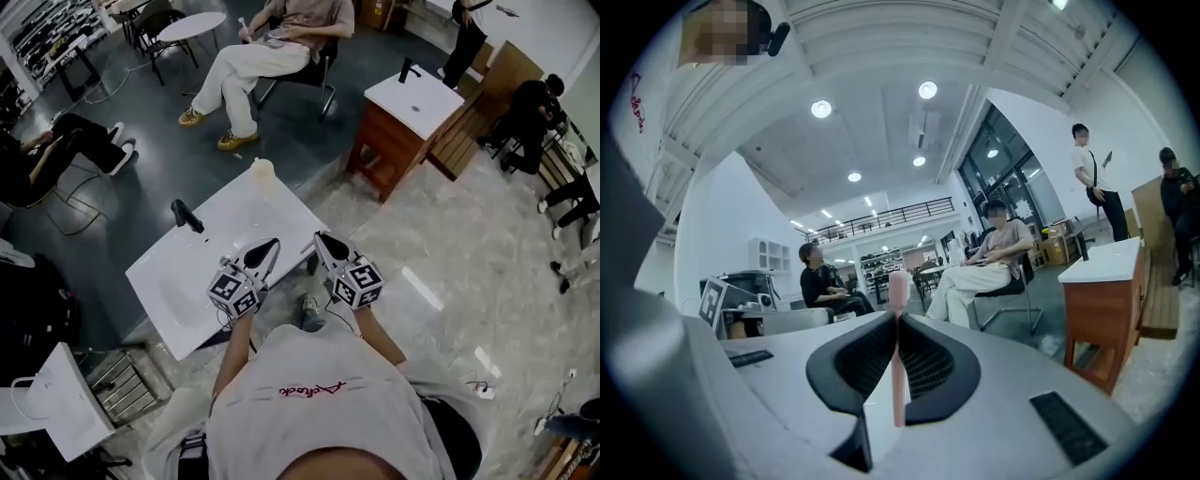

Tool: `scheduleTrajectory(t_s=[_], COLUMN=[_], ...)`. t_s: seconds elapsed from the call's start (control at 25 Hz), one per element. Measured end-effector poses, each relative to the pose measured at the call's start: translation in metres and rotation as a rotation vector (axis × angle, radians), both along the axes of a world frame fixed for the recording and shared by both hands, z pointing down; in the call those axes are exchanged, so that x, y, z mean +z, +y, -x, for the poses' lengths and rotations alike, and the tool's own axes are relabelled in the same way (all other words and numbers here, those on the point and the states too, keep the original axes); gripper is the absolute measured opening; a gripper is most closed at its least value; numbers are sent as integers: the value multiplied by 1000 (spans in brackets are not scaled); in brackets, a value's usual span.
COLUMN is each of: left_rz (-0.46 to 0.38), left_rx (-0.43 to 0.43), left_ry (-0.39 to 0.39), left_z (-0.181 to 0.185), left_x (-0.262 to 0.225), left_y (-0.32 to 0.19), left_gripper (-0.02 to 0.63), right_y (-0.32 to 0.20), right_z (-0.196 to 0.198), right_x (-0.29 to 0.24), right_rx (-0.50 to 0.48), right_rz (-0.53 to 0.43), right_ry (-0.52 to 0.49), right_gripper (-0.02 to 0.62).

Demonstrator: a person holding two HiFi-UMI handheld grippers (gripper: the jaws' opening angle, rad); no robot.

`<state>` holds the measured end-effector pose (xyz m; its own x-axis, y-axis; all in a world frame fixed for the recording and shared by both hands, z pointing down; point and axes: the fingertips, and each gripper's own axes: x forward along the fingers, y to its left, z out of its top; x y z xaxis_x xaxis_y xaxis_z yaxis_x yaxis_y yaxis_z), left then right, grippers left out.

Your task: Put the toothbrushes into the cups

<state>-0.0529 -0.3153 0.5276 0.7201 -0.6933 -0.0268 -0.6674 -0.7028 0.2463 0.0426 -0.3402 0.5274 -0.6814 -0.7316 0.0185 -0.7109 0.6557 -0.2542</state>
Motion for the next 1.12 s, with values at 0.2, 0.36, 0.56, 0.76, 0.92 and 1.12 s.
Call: scheduleTrajectory(t_s=[0.2, 0.36, 0.56, 0.76, 0.92, 1.12], left_rz=[3, 16, 33, 52, 63, 70], left_rx=[-4, -19, -62, -115, -139, -148], left_ry=[-3, -16, -14, -22, -28, -33], left_z=[-13, -21, -19, -4, 1, 1], left_x=[-1, 5, 11, 14, 16, 18], left_y=[-42, -73, -100, -116, -126, -129], left_gripper=[14, 14, 14, 14, 14, 14], right_y=[-45, -79, -114, -136, -146, -154], right_z=[-13, -19, -19, -6, -2, 2], right_x=[1, 3, 13, 19, 22, 26], right_rx=[-5, -23, -61, -104, -126, -155], right_rz=[2, 9, 31, 45, 55, 55], right_ry=[-5, -6, -4, -7, -14, 2], right_gripper=[6, 6, 6, 6, 6, 6])
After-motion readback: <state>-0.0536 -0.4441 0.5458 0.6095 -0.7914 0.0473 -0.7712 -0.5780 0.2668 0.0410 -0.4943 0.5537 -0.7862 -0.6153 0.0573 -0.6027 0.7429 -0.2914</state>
